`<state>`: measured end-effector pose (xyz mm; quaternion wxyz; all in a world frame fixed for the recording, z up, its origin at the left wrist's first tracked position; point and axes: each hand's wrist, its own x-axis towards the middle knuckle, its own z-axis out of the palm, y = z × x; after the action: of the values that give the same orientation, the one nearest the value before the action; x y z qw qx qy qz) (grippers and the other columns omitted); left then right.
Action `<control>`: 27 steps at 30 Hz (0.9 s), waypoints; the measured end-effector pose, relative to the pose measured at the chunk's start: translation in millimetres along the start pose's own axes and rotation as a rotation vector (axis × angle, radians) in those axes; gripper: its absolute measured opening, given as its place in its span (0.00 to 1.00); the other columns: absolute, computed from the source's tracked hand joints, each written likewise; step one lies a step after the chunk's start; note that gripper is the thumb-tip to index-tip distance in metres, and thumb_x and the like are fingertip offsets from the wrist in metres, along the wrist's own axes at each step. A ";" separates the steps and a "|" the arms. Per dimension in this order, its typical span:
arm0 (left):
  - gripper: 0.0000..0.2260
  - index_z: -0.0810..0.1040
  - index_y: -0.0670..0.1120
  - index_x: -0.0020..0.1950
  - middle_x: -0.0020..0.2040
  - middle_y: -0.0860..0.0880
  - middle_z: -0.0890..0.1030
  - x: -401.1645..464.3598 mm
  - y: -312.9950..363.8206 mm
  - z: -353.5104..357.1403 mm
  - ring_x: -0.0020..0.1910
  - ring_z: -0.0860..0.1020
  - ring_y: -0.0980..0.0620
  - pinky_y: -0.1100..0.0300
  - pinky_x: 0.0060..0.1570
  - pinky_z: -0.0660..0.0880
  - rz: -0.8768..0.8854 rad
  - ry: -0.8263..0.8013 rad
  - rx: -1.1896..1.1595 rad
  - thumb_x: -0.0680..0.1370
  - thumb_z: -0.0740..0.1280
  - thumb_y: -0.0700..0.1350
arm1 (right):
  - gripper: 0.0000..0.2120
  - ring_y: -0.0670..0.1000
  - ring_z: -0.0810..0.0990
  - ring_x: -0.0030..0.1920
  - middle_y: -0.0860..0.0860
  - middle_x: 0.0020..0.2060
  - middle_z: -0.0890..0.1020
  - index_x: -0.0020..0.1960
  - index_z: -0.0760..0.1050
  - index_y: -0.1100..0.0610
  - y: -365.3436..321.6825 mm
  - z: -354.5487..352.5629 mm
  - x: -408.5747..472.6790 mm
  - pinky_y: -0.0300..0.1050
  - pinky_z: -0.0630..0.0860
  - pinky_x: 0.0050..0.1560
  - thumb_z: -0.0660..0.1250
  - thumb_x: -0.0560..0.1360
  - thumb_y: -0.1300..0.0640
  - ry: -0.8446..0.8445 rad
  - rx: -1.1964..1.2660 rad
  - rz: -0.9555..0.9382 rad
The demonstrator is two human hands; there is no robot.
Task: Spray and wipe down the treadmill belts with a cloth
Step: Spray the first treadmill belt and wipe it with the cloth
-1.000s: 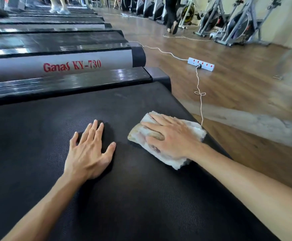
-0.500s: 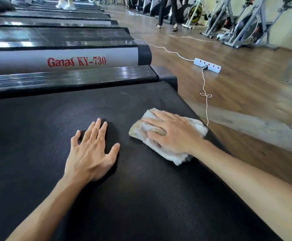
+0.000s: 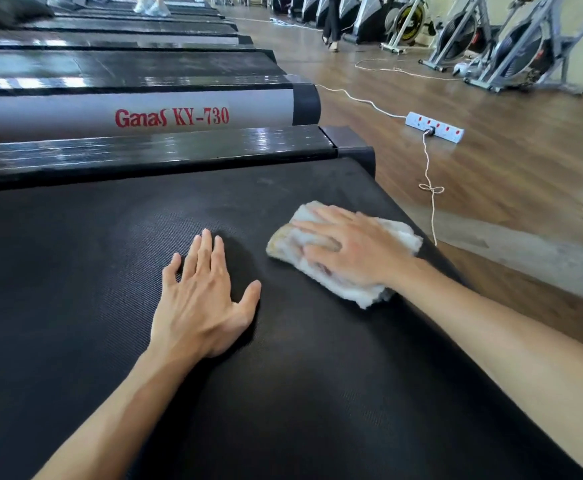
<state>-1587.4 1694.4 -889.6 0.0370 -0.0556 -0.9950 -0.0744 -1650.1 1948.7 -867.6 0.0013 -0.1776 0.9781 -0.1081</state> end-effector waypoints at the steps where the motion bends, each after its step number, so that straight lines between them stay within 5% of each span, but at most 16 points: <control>1: 0.49 0.44 0.42 0.83 0.84 0.45 0.42 0.2 0.7 -0.4 0.82 0.41 0.52 0.49 0.80 0.43 -0.001 0.000 -0.003 0.69 0.36 0.70 | 0.33 0.49 0.60 0.78 0.41 0.78 0.63 0.77 0.66 0.38 10.1 -4.0 13.5 0.57 0.57 0.76 0.47 0.74 0.32 0.019 -0.040 0.072; 5: 0.49 0.43 0.41 0.83 0.84 0.45 0.42 0.4 1.0 -1.0 0.82 0.41 0.51 0.49 0.80 0.43 -0.007 0.003 -0.001 0.69 0.35 0.70 | 0.32 0.58 0.70 0.71 0.51 0.69 0.72 0.71 0.70 0.52 0.3 -2.4 99.0 0.60 0.65 0.69 0.48 0.76 0.35 0.115 -0.100 0.359; 9: 0.50 0.42 0.41 0.83 0.83 0.43 0.40 1.0 -0.2 -0.8 0.82 0.39 0.50 0.50 0.80 0.43 -0.015 -0.010 0.001 0.69 0.35 0.71 | 0.28 0.59 0.69 0.72 0.53 0.72 0.71 0.74 0.69 0.47 -68.2 17.8 142.0 0.63 0.64 0.70 0.52 0.79 0.38 0.085 -0.122 0.138; 12: 0.50 0.42 0.41 0.83 0.83 0.42 0.40 3.2 -0.3 -0.5 0.82 0.40 0.49 0.50 0.79 0.45 -0.030 -0.010 0.018 0.69 0.34 0.72 | 0.36 0.55 0.62 0.79 0.50 0.80 0.63 0.82 0.59 0.52 -85.7 22.0 152.3 0.62 0.57 0.77 0.54 0.78 0.35 -0.026 -0.055 0.030; 15: 0.50 0.43 0.41 0.83 0.83 0.43 0.41 3.1 -1.5 -0.7 0.82 0.41 0.49 0.51 0.79 0.46 -0.032 0.003 0.030 0.69 0.34 0.72 | 0.37 0.53 0.55 0.82 0.47 0.84 0.54 0.84 0.53 0.49 -66.9 10.4 152.7 0.62 0.51 0.80 0.52 0.80 0.34 -0.069 -0.074 0.033; 21: 0.51 0.42 0.41 0.83 0.83 0.44 0.41 2.2 -2.1 -3.3 0.82 0.40 0.50 0.52 0.79 0.47 -0.025 -0.007 0.044 0.69 0.33 0.73 | 0.29 0.57 0.66 0.75 0.49 0.74 0.68 0.76 0.66 0.41 27.7 -18.1 134.8 0.61 0.63 0.68 0.51 0.77 0.35 0.022 -0.087 0.279; 27: 0.51 0.42 0.40 0.83 0.83 0.44 0.41 0.7 0.7 -5.2 0.82 0.40 0.50 0.52 0.79 0.46 -0.021 -0.001 0.036 0.68 0.32 0.72 | 0.24 0.57 0.66 0.74 0.47 0.75 0.66 0.73 0.66 0.36 60.1 -23.5 84.0 0.59 0.65 0.66 0.52 0.78 0.39 0.081 -0.032 0.434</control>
<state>-1587.7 1694.4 -884.2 0.0365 -0.0444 -0.9967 -0.0569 -1750.6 1979.4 -854.4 -0.0174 0.0416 0.9943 -0.0967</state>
